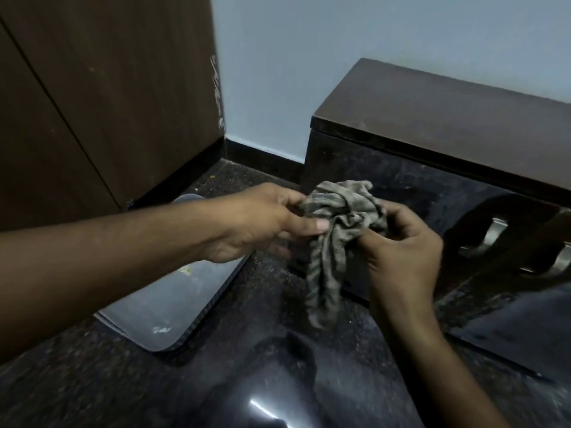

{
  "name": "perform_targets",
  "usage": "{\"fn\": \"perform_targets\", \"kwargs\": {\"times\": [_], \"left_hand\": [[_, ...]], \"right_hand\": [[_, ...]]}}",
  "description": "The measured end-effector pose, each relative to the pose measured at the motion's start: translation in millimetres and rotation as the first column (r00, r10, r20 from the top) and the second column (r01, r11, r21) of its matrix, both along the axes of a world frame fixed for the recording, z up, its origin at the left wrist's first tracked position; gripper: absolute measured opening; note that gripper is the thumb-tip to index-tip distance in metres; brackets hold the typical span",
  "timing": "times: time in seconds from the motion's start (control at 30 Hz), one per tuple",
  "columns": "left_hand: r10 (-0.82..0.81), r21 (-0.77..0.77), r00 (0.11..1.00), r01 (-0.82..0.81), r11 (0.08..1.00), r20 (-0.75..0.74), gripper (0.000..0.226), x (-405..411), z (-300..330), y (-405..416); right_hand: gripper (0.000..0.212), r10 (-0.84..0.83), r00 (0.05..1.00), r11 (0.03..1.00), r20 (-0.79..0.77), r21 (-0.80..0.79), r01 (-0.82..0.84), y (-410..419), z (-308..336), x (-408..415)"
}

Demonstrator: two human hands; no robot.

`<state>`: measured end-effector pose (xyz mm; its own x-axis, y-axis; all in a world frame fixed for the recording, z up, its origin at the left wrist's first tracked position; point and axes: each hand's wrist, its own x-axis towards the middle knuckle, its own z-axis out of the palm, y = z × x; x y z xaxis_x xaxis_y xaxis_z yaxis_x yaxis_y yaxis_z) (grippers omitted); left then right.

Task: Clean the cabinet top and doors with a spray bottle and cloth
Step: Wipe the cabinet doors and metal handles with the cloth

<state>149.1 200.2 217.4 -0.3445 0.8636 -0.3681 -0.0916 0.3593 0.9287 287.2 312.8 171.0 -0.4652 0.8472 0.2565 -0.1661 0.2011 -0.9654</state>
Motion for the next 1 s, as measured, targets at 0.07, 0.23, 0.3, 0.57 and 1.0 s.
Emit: {"fn": "perform_targets", "kwargs": {"times": [0.07,0.23,0.3,0.57,1.0], "left_hand": [[0.049,-0.012,0.998,-0.048,0.999,0.047,0.031,-16,-9,-13],[0.253,-0.005,0.959,-0.255,0.967,0.13,0.034,-49,-31,-44],[0.336,0.01,0.929,-0.341,0.94,0.153,0.032,-64,-38,-54],[0.545,0.061,0.805,-0.571,0.818,0.233,0.028,-129,-53,-78],[0.374,-0.134,0.624,-0.614,0.778,-0.686,0.057,-164,-145,-86]], "right_hand": [[0.026,0.134,0.991,0.99,0.024,-0.054,-0.132,-3,-4,-14],[0.024,0.39,0.919,0.913,0.053,-0.156,-0.378,-17,-19,-59],[0.026,0.512,0.857,0.85,0.052,-0.17,-0.498,-19,-24,-83],[0.072,0.861,0.421,0.475,0.285,-0.156,-0.866,-17,-24,-168],[0.045,0.497,0.679,0.784,0.541,0.055,-0.618,-46,-153,-257]]}}
